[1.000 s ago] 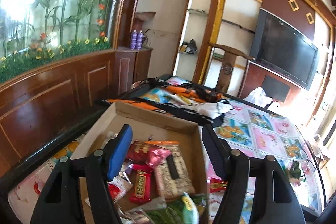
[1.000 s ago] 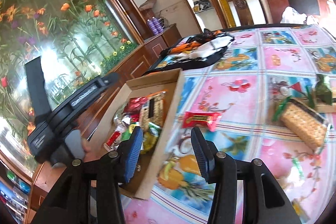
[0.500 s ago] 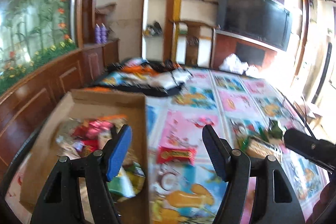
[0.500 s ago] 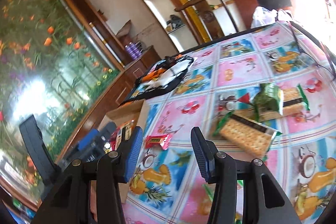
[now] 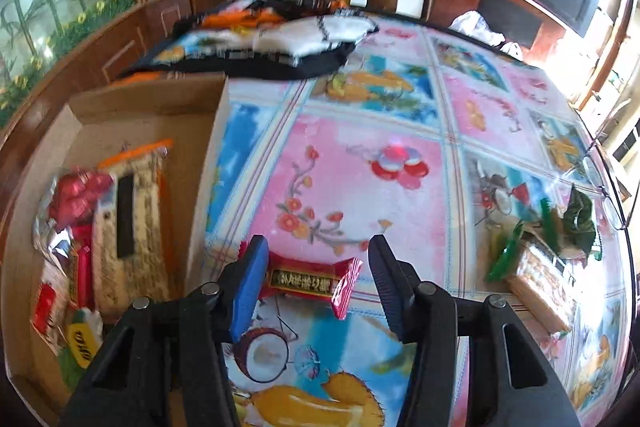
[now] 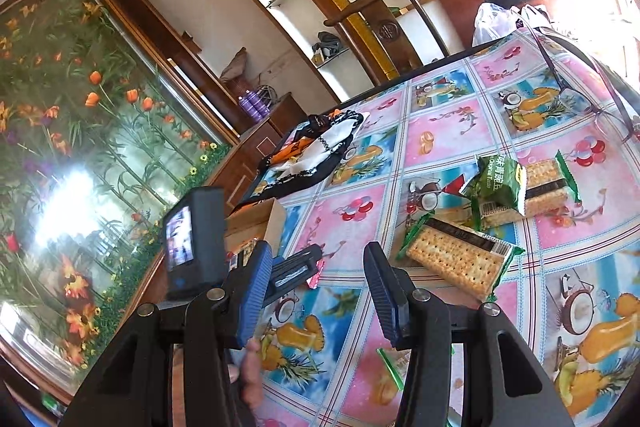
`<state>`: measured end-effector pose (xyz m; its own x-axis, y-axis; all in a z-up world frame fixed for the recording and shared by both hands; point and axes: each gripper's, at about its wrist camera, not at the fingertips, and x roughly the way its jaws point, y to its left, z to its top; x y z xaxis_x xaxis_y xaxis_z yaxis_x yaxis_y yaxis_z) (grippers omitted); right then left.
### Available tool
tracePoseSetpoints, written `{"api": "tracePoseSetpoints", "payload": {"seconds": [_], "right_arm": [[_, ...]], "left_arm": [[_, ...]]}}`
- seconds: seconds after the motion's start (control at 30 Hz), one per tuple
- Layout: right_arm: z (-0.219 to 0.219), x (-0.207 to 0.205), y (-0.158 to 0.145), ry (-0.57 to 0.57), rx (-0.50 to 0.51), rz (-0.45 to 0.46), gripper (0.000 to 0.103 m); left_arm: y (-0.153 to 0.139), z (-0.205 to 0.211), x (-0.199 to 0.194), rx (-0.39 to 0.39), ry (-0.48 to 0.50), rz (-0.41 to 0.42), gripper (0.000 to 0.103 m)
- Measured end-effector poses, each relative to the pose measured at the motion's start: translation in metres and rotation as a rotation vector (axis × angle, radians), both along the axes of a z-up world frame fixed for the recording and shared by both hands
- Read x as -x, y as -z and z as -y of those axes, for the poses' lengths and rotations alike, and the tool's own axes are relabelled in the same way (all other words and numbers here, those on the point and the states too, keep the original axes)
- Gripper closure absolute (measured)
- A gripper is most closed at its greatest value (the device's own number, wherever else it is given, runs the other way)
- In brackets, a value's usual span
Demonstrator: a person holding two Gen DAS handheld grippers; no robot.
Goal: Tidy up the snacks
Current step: 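Grasp the red wrapped snack bar with the left gripper while the right grasps a clear packet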
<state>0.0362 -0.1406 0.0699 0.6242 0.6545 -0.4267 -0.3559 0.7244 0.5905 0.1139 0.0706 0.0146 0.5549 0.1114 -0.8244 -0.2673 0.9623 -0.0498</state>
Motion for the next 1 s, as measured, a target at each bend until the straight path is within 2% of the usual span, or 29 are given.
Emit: {"api": "tracePoseSetpoints", "payload": {"seconds": [0.2, 0.37, 0.4, 0.43, 0.5, 0.57, 0.6, 0.67, 0.77, 0.87, 1.0], "right_arm": [[0.002, 0.002, -0.002, 0.003, -0.003, 0.009, 0.051], [0.006, 0.001, -0.002, 0.013, -0.01, 0.004, 0.051], [0.007, 0.001, -0.003, 0.016, -0.011, 0.006, 0.051], [0.008, 0.002, -0.004, 0.02, -0.012, 0.009, 0.051], [0.011, 0.002, -0.004, 0.026, -0.016, 0.012, 0.051], [0.014, 0.002, -0.005, 0.033, -0.023, 0.011, 0.051], [0.016, 0.002, -0.005, 0.036, -0.028, 0.01, 0.051], [0.018, 0.002, -0.005, 0.04, -0.035, 0.009, 0.05], [0.022, 0.002, -0.006, 0.048, -0.037, 0.011, 0.05], [0.027, 0.002, -0.007, 0.059, -0.043, 0.01, 0.05], [0.033, 0.001, -0.006, 0.066, -0.043, -0.002, 0.049]], "left_arm": [[0.004, 0.019, 0.024, -0.014, 0.065, 0.002, 0.052], [0.006, 0.054, 0.064, 0.007, 0.276, 0.0, 0.052], [0.002, 0.054, 0.073, 0.031, 0.31, 0.007, 0.052], [-0.002, 0.052, 0.078, 0.055, 0.318, 0.011, 0.051], [-0.011, 0.044, 0.089, 0.099, 0.314, 0.033, 0.042], [-0.017, 0.037, 0.094, 0.084, 0.293, 0.065, 0.04], [-0.019, 0.036, 0.094, 0.045, 0.295, 0.08, 0.04], [-0.015, 0.036, 0.089, 0.005, 0.313, 0.054, 0.04], [-0.006, 0.036, 0.083, 0.041, 0.39, -0.015, 0.039], [-0.001, 0.04, 0.085, 0.005, 0.433, -0.045, 0.026], [0.007, 0.047, 0.089, 0.011, 0.438, -0.058, 0.024]]}}
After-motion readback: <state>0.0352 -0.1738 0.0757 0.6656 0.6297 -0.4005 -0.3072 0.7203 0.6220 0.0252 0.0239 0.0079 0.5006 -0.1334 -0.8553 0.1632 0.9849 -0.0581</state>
